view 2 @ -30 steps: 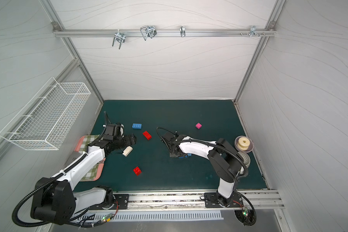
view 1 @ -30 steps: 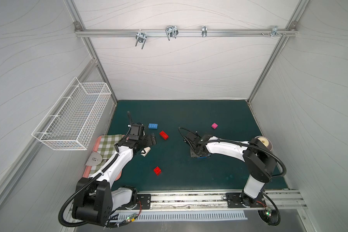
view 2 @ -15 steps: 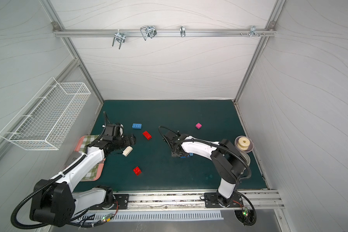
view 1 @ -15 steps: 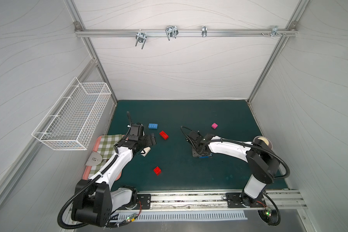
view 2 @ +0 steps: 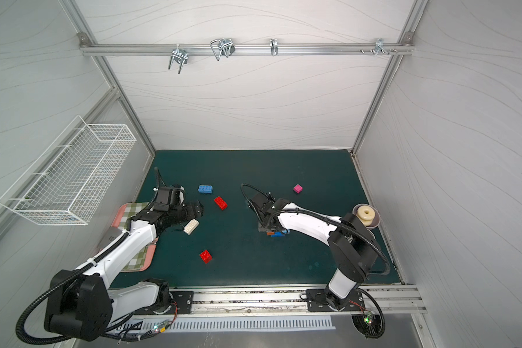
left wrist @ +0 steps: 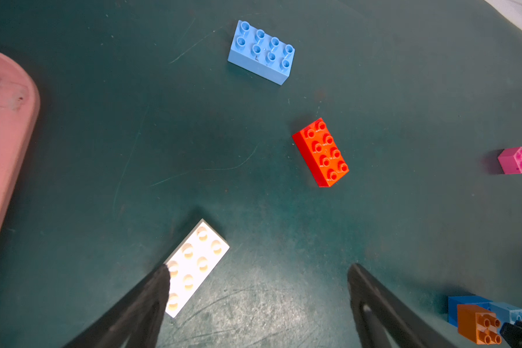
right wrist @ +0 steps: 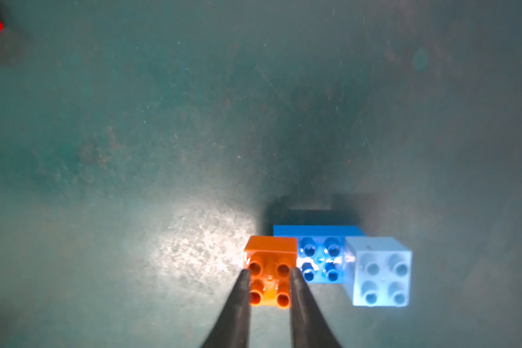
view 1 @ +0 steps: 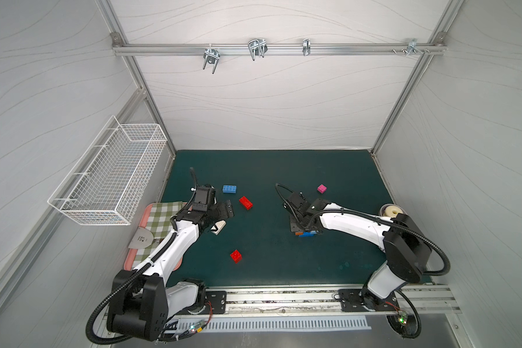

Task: Assemble a carrot with lego
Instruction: Assemble the lego brick with the lego brick, then adjust the lego brick at the center of the board.

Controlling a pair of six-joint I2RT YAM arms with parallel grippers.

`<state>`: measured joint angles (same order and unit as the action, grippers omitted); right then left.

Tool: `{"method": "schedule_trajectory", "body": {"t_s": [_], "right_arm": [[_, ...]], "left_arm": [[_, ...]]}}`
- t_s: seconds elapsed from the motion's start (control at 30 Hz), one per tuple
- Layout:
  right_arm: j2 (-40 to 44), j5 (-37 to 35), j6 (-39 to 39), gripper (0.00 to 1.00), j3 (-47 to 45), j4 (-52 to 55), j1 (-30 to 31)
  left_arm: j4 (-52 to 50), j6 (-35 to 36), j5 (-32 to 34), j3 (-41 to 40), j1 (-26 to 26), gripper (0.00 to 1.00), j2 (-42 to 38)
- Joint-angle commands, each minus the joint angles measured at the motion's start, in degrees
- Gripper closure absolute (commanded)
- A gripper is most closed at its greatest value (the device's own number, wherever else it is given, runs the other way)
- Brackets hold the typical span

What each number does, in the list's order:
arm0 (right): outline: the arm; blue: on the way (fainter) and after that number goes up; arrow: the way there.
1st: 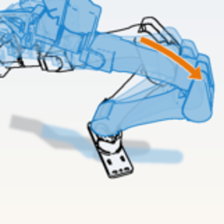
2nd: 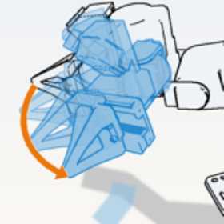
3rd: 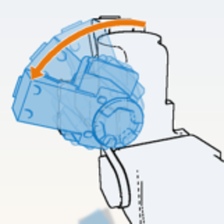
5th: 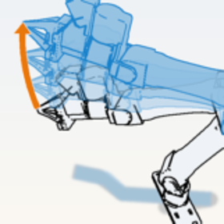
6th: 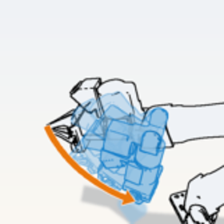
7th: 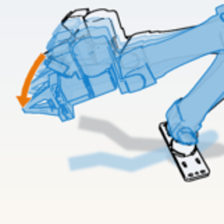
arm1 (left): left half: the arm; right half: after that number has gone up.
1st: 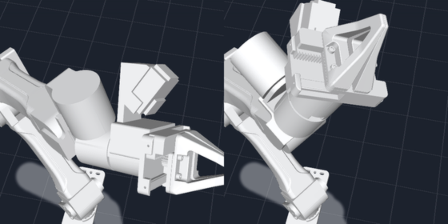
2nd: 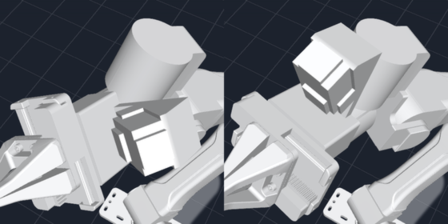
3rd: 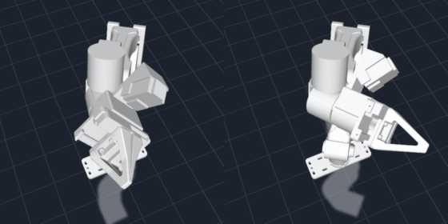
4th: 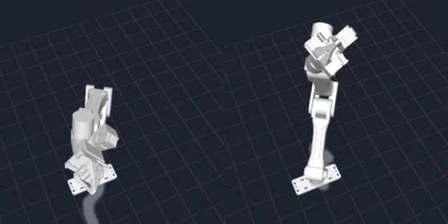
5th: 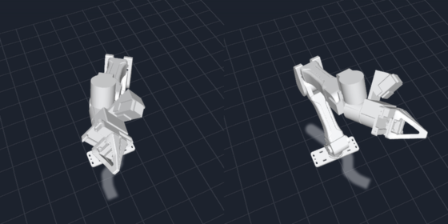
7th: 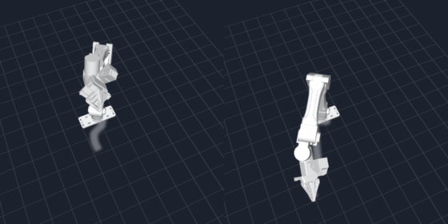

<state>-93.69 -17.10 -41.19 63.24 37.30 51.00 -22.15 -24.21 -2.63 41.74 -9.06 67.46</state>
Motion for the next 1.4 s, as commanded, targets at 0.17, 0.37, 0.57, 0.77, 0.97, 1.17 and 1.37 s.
{"method": "schedule_trajectory", "body": {"t_s": [0.17, 0.37, 0.57, 0.77, 0.97, 1.17, 1.37], "right_arm": [[0.2, 2.1, -2.0, 0.90, -2.6, 0.3, -2.0], [-1.0, 3.3, -2.5, 0.91, -3.8, 0.2, -2.7], [1.0, 2.9, -2.7, 0.90, -3.7, 0.1, -3.0], [5.7, 3.5, -0.9, 0.81, -2.3, -0.4, -3.0], [10.2, 7.5, 0.3, 0.64, -5.0, 0.1, -1.3], [13.2, 15.1, 3.6, 0.28, -13.2, -4.0, 2.5], [12.0, 16.7, 5.6, 0.04, -17.8, -9.6, 5.0]], "left_arm": [[-0.2, -0.3, 0.9, 0.0, -0.2, 0.08, -1.4], [-0.2, -0.3, 1.0, 0.0, -0.2, 0.08, -1.5], [-0.3, -0.3, 1.2, -0.1, -0.2, 0.07, -1.8], [-0.3, -0.3, 1.6, -0.1, -0.2, 0.07, -2.2], [-0.3, -0.2, 1.7, -0.1, -0.2, 0.07, -2.3], [-0.2, -0.1, 2.0, -0.3, -0.2, 0.07, -2.7], [0.0, -0.2, 2.3, -0.4, -0.2, 0.07, -2.9]]}}
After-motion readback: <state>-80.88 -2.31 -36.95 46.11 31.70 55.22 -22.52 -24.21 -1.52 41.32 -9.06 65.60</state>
